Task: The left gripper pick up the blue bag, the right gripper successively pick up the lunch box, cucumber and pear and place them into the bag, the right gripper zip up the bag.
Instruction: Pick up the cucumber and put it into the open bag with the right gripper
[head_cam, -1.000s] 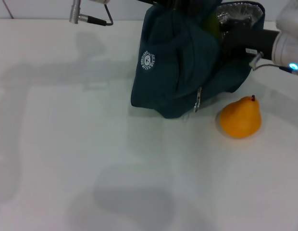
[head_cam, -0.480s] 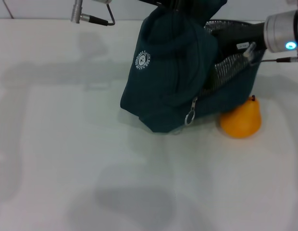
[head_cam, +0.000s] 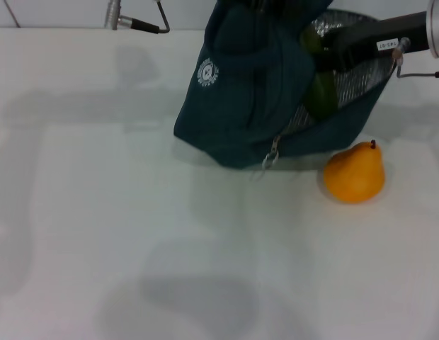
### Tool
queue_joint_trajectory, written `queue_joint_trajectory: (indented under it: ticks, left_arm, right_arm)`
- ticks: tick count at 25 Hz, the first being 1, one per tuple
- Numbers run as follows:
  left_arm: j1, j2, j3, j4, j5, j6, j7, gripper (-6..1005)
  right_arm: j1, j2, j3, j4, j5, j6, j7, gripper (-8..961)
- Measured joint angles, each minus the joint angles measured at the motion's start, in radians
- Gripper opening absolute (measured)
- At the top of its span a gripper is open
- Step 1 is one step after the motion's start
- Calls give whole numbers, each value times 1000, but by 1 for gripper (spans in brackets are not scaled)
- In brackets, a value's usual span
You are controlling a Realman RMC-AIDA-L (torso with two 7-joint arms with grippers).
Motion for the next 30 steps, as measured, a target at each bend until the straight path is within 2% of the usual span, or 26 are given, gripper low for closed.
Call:
queue_joint_trajectory:
  ticks: [7,14,17,21,25,30]
  left_arm:
    - [-15,-1,0,0,0,0,-2,36]
    - [-15,0,-1,0,-1,13,-7,37]
    - [-16,2,-5,-1,-2,26,-10,37]
    - [-20,5,-9,-1,-12,41,-13,36]
    - [-21,6,-9,-1,-23,50,-14,36]
    - [-23,9,-9,-1,-30,59,-21,36]
  right_arm:
    - [7,-2,3,8,-53,17,48,586]
    - [-20,30,-2,-20,-85,137,35,586]
    - [-29,56,-1,-58,-126,173,14,586]
    - [-25,79,0,-74,-161,192,13,586]
    - [-10,92,-1,-72,-168,199,14,586]
    - [42,91,0,-26,-227,166,68,586]
